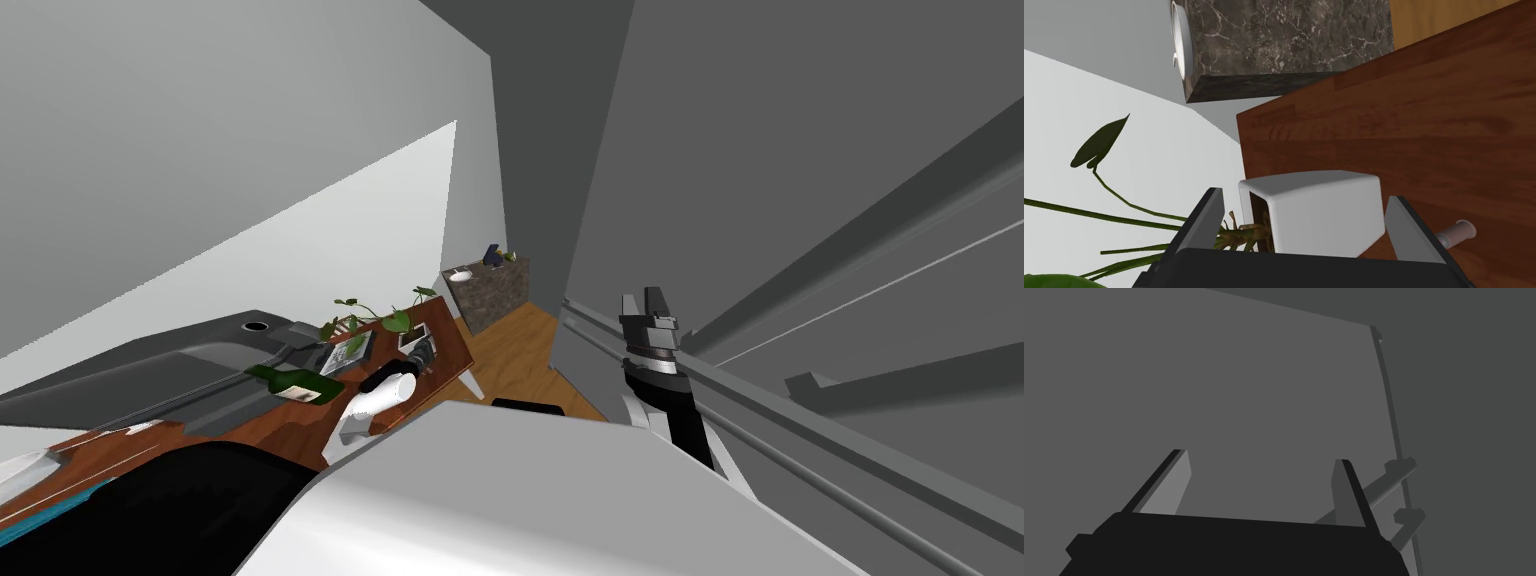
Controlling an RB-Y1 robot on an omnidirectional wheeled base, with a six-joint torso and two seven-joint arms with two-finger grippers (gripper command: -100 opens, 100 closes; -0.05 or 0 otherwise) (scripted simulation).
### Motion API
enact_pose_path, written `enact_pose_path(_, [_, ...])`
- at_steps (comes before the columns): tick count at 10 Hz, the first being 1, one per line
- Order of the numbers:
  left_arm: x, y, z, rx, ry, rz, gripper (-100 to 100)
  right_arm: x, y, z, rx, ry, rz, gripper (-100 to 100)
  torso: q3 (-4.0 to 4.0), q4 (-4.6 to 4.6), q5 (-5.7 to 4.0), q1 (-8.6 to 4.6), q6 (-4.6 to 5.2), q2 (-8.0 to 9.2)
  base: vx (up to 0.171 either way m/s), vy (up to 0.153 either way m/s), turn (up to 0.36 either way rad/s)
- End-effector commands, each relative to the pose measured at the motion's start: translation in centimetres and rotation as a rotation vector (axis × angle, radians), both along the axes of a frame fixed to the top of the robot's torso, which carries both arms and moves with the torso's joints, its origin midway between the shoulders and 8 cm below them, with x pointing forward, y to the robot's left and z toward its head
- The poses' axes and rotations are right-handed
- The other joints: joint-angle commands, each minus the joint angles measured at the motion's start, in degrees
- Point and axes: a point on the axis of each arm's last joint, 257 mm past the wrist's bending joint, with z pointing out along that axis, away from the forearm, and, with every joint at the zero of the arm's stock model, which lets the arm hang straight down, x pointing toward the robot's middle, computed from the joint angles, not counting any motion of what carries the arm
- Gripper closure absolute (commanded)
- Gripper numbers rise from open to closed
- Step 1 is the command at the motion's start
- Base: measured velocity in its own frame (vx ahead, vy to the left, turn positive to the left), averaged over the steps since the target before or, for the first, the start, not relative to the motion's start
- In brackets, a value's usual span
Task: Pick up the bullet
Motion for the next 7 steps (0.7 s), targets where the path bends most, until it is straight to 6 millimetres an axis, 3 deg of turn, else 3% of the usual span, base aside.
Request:
enact_pose_path(1, [-1.3, 0.8, -2.0, -0.029, 0.065, 0.016, -100, 0.0, 0.0, 0.0, 0.000, 0.000, 0.000, 0, 0.00, 0.00, 0.00, 0.00, 0.00, 0.00, 0.051, 0.002, -0.129])
enact_pose_path(6, [-5.0, 1.3, -6.5, -0.101, 0.224, 0.039, -100, 0.0, 0.0, 0.0, 0.000, 0.000, 0.000, 0, -0.04, -0.01, 0.01, 0.05, 0.02, -0.07, 0.046, 0.014, -0.095])
enact_pose_path(7, [-6.7, 1.7, -8.1, -0.126, 0.282, 0.053, -100, 0.0, 0.0, 0.0, 0.000, 0.000, 0.000, 0, -0.03, -0.01, 0.01, 0.06, -0.01, -0.04, 0.051, 0.030, -0.113])
